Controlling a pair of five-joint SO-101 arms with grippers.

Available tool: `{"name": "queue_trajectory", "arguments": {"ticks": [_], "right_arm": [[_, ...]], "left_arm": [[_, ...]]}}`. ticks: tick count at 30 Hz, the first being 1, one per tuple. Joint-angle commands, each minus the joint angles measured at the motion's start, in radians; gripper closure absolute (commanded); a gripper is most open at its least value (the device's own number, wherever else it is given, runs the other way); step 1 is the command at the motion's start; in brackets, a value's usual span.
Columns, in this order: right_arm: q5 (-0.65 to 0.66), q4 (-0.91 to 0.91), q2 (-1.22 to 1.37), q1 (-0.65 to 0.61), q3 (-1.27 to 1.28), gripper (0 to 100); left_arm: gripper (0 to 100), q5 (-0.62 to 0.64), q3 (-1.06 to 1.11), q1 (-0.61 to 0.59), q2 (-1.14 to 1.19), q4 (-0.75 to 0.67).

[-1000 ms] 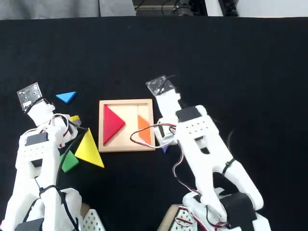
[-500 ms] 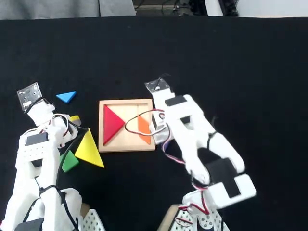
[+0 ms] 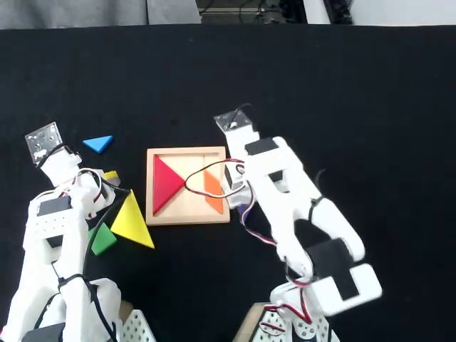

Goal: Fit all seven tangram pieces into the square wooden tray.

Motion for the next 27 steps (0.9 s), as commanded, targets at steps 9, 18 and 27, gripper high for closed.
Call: {"name": "queue_trajectory", "arguments": {"ticks": [9, 18, 27], "right_arm": [[-0.003, -0.020, 0.036, -0.011, -0.070, 80.2], [-0.003, -0.020, 0.079, -0.071, -0.074, 70.1], [0.055, -0.029, 0.087, -0.055, -0.082, 70.1]], "left_arm": [[74, -0.003, -0.008, 0.010, -0.021, -0.011], [74, -0.003, -0.010, 0.008, -0.021, -0.011], [74, -0.003, -0.010, 0.008, -0.021, -0.011]]}}
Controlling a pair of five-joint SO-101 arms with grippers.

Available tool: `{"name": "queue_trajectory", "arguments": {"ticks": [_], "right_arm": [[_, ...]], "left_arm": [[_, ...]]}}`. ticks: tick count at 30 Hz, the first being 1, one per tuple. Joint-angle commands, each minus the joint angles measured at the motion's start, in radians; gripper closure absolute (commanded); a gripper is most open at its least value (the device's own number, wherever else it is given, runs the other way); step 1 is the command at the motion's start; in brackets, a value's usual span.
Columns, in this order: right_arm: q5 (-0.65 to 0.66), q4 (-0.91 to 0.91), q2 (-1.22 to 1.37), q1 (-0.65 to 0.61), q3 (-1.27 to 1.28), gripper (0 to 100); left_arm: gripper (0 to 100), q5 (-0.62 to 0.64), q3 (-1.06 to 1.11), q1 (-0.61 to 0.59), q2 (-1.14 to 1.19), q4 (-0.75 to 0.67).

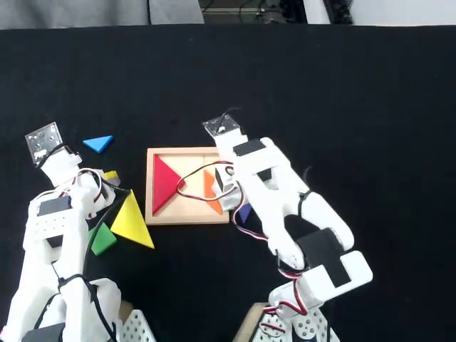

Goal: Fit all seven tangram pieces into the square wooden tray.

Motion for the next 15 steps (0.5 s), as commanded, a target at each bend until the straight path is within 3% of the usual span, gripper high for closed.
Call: {"name": "queue_trajectory", "arguments": {"ticks": [1, 8, 15], "right_arm": [[0.075, -0.012, 0.002, -0.003, -0.051, 70.1], [0.091, -0.034, 0.071, 0.002, -0.056, 70.3], [0.097, -0.029, 0.076, 0.003, -0.073, 85.2]], "left_arm": [[74, -0.003, -0.010, 0.007, -0.021, -0.011], [74, -0.003, -0.010, 0.007, -0.021, -0.011], [74, -0.003, -0.010, 0.008, -0.021, -0.011]]}}
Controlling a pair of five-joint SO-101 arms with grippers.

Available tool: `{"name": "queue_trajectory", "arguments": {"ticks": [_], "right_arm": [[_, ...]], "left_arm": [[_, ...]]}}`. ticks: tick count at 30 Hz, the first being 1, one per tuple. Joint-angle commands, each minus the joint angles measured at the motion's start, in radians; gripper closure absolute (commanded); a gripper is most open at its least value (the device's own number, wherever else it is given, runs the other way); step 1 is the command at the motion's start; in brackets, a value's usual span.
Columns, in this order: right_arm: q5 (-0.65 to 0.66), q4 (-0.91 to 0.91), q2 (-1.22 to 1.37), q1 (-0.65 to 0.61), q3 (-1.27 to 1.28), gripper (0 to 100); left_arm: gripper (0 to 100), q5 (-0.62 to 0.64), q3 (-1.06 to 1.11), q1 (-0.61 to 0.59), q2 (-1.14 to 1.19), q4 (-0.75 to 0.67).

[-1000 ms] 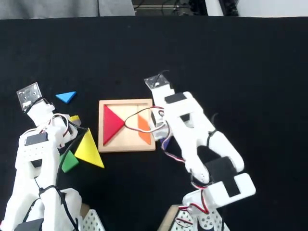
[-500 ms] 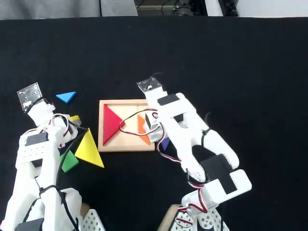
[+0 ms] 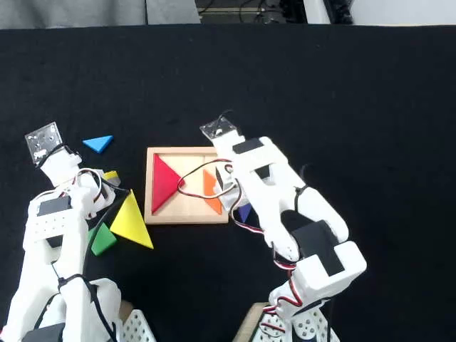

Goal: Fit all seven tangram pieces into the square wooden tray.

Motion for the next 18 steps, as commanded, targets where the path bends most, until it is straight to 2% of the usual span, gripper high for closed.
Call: {"name": "queue_trajectory", "arguments": {"ticks": [1, 10, 18], "right_arm": [[0.012, -0.015, -0.001, 0.000, -0.045, 85.3], [0.028, -0.017, -0.001, 0.000, -0.045, 76.1], [0.048, -0.005, -0.002, 0.041, -0.056, 88.5]], "left_arm": [[74, -0.003, -0.010, 0.008, -0.021, -0.011], [74, -0.003, -0.008, 0.010, -0.021, -0.011], [74, -0.003, -0.008, 0.010, -0.021, -0.011]]}}
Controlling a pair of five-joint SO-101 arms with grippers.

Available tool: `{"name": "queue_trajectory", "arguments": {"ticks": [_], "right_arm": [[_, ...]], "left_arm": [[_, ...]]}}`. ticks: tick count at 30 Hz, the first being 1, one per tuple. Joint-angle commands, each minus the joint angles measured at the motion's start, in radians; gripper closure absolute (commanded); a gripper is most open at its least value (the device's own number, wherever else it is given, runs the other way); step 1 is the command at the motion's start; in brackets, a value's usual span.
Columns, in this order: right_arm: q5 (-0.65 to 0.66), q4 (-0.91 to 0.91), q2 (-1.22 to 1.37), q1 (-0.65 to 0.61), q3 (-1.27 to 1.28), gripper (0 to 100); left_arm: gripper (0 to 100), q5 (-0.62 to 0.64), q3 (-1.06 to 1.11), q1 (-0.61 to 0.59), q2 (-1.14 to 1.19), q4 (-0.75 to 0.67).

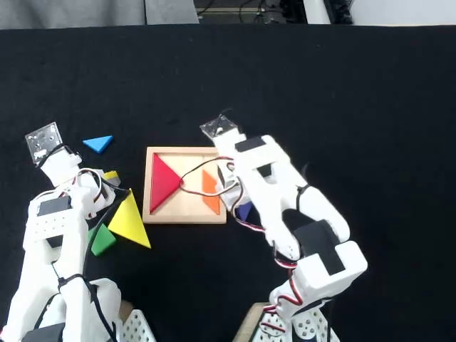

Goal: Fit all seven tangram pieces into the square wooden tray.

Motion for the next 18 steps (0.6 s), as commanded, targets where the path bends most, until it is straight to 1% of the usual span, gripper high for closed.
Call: {"name": "queue_trajectory", "arguments": {"ticks": [1, 6, 11, 15, 18], "right_arm": [[0.015, 0.009, -0.004, 0.028, -0.053, 88.5], [0.025, 0.103, -0.099, 0.025, -0.116, 88.5], [0.181, 0.101, -0.205, -0.037, -0.151, 88.5], [0.193, 0.109, -0.185, -0.049, -0.282, 88.5], [0.207, 0.104, -0.124, -0.049, -0.389, 88.5]], "left_arm": [[74, -0.003, -0.008, 0.010, -0.021, -0.011], [74, -0.003, -0.008, 0.010, -0.021, -0.011], [74, -0.003, -0.005, 0.012, -0.021, -0.011], [74, -0.003, -0.004, 0.012, -0.021, -0.011], [74, -0.003, -0.004, 0.012, -0.021, -0.011]]}}
